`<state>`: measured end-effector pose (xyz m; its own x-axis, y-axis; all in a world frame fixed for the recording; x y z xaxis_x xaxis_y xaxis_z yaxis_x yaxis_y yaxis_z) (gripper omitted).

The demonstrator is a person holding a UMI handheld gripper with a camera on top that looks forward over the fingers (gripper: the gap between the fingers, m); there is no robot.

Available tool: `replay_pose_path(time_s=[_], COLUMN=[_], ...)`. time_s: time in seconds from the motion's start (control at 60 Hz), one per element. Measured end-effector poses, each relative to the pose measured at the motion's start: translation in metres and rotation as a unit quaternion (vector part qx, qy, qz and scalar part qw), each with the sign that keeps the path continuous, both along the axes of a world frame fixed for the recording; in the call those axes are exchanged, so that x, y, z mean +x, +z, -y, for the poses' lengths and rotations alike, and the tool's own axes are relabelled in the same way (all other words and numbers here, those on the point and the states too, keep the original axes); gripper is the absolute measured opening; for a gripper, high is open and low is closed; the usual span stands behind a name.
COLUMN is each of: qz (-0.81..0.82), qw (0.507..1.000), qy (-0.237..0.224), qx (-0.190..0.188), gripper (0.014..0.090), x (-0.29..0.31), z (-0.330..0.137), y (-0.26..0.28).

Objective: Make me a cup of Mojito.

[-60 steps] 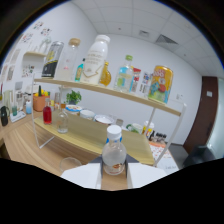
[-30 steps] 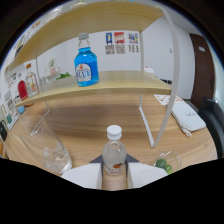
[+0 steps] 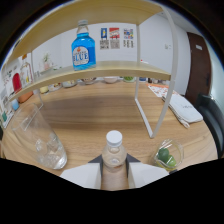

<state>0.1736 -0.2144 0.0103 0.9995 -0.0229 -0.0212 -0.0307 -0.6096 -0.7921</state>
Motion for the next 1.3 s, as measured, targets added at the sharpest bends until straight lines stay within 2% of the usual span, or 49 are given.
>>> replay_pose_path(time_s=[0.15, 0.217, 0.3, 0.417, 0.6, 0.733, 0.883, 1.1, 1.3], qz=[0.006, 0.008, 0.004, -0.004, -0.011, -0.024, -0.022, -0.022, -0.01], qw=[1.0, 1.0, 0.999, 0.998, 0.996, 0.995, 0.996, 0.992, 0.983], qy=[-0.015, -0.02, -0.028, -0.029, -0.024, -0.015, -0.014, -0.004, 0.029], qx=[0.001, 0.009, 0.028, 0.058, 0.09, 0.095, 0.083, 0.121, 0.182], gripper=[0.0528, 0.0737, 0.0823, 0.0852, 0.085, 0.0851, 0.085, 0.0853, 0.0854], x=[0.005, 0.004, -0.001, -0.015, -0.057, -0.096, -0.132, -0.194, -0.264], z=[0.014, 0.02, 0.03, 0.046, 0.072, 0.089, 0.104, 0.088, 0.056], y=[0.01, 0.027, 0.055, 0.1, 0.153, 0.159, 0.145, 0.19, 0.276])
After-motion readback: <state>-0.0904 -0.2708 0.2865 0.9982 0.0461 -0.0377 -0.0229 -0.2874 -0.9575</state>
